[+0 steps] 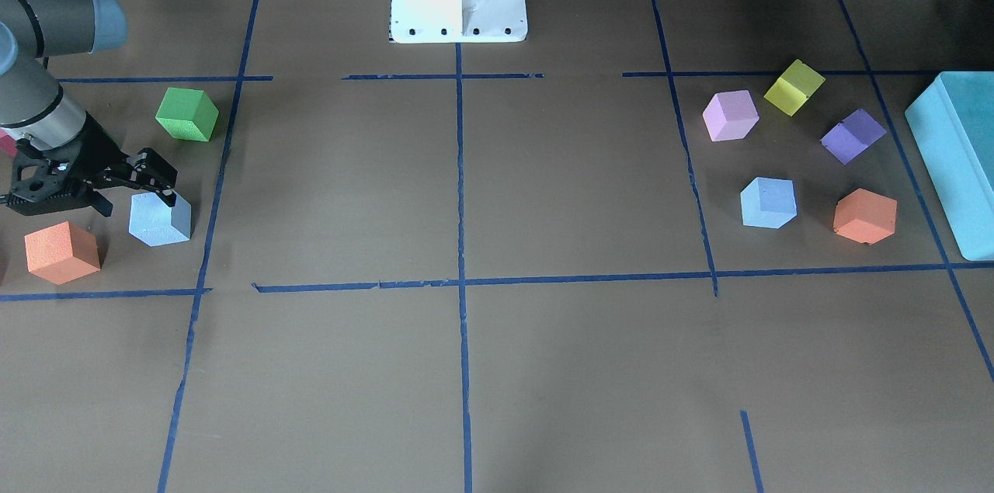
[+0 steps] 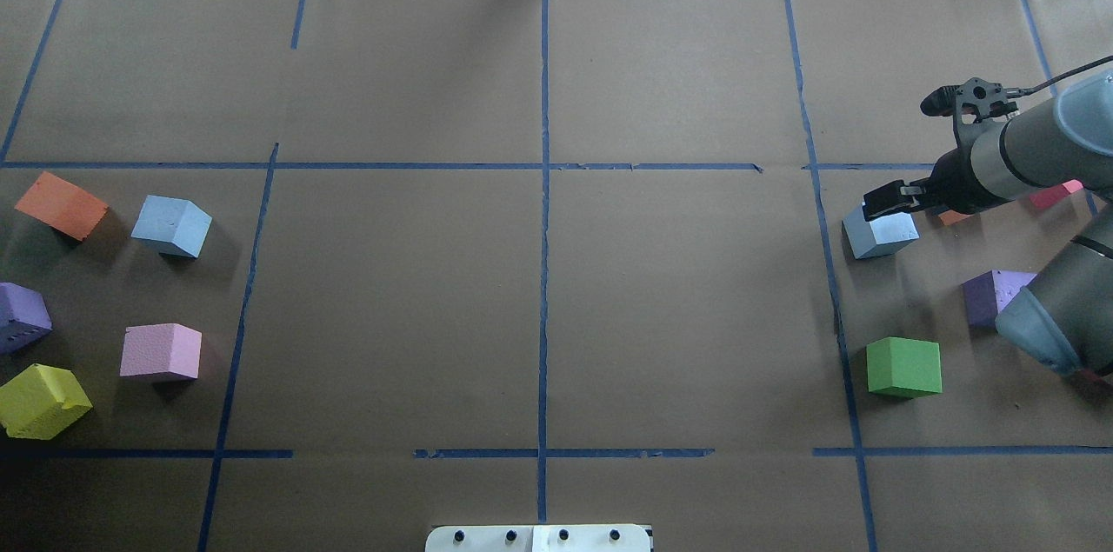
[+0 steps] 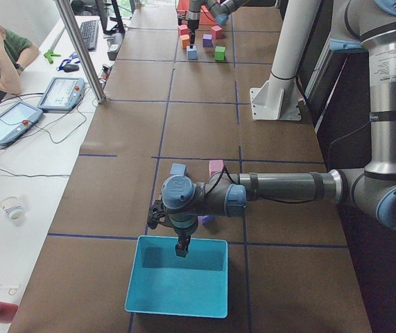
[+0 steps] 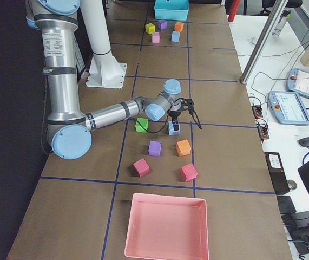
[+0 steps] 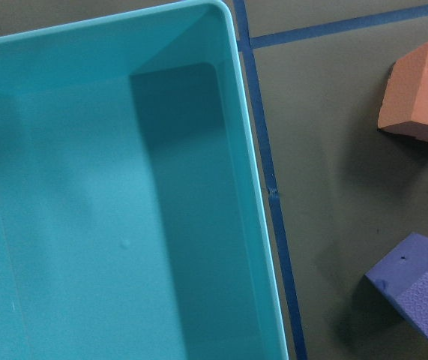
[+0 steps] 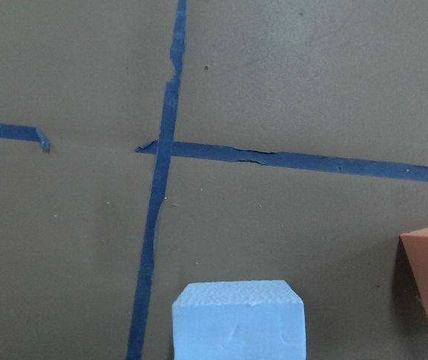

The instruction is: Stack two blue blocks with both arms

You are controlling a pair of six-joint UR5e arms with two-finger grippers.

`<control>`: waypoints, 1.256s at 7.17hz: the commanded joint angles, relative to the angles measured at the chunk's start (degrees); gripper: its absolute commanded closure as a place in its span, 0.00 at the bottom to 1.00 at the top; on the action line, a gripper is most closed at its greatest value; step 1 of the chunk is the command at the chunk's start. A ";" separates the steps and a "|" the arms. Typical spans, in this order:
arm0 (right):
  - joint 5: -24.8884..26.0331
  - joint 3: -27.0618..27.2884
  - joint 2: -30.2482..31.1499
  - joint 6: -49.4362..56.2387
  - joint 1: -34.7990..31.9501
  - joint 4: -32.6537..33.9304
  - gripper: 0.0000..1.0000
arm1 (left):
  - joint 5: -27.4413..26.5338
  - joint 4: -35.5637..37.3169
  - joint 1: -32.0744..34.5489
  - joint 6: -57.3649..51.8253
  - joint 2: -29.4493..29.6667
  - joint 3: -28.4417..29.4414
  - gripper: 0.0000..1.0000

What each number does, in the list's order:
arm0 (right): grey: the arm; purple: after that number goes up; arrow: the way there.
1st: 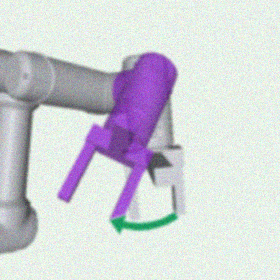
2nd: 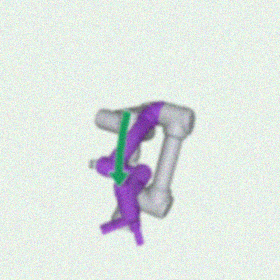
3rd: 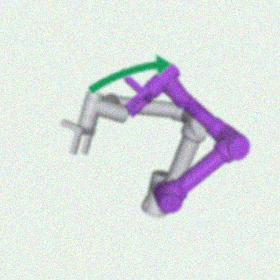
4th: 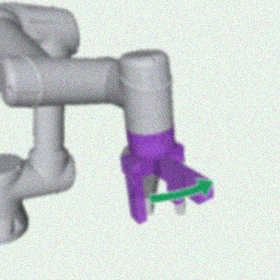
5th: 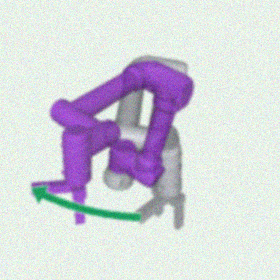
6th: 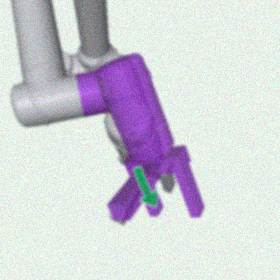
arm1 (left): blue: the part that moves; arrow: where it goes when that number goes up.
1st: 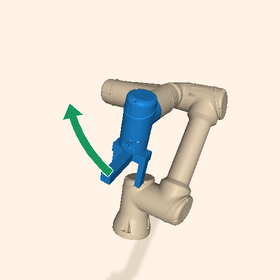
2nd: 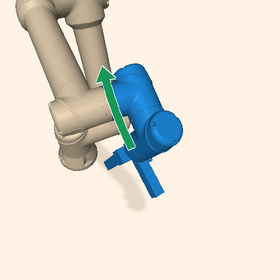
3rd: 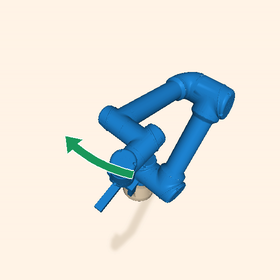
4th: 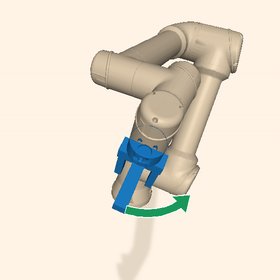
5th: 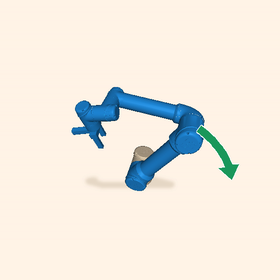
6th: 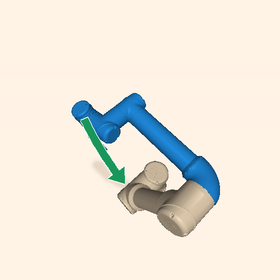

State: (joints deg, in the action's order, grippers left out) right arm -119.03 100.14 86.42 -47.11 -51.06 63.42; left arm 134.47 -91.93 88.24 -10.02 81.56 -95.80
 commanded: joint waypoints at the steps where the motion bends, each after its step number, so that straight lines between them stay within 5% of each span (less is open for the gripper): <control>1: 0.38 -1.08 -0.11 0.09 0.96 -0.05 0.00 | 0.00 0.00 0.00 0.00 -0.08 0.00 0.00; 6: 0.47 -4.95 -0.81 -0.17 3.69 -0.32 0.03 | 0.00 0.00 0.00 0.00 -0.09 0.17 0.00; 7: 0.38 -4.95 -0.99 0.08 3.78 -0.32 0.49 | 0.00 0.00 0.00 0.00 -0.09 0.18 0.00; 8: 0.29 -4.78 -1.69 -0.09 3.69 -0.23 0.61 | 0.00 0.00 0.00 0.00 -0.09 0.26 0.00; 9: -0.14 -4.43 -3.61 -0.61 3.69 0.03 0.62 | 0.00 0.00 0.00 0.00 -0.09 0.18 0.00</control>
State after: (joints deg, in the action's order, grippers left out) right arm -118.81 95.40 84.53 -47.28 -47.38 63.22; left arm 134.47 -91.93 88.24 -10.02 81.48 -95.60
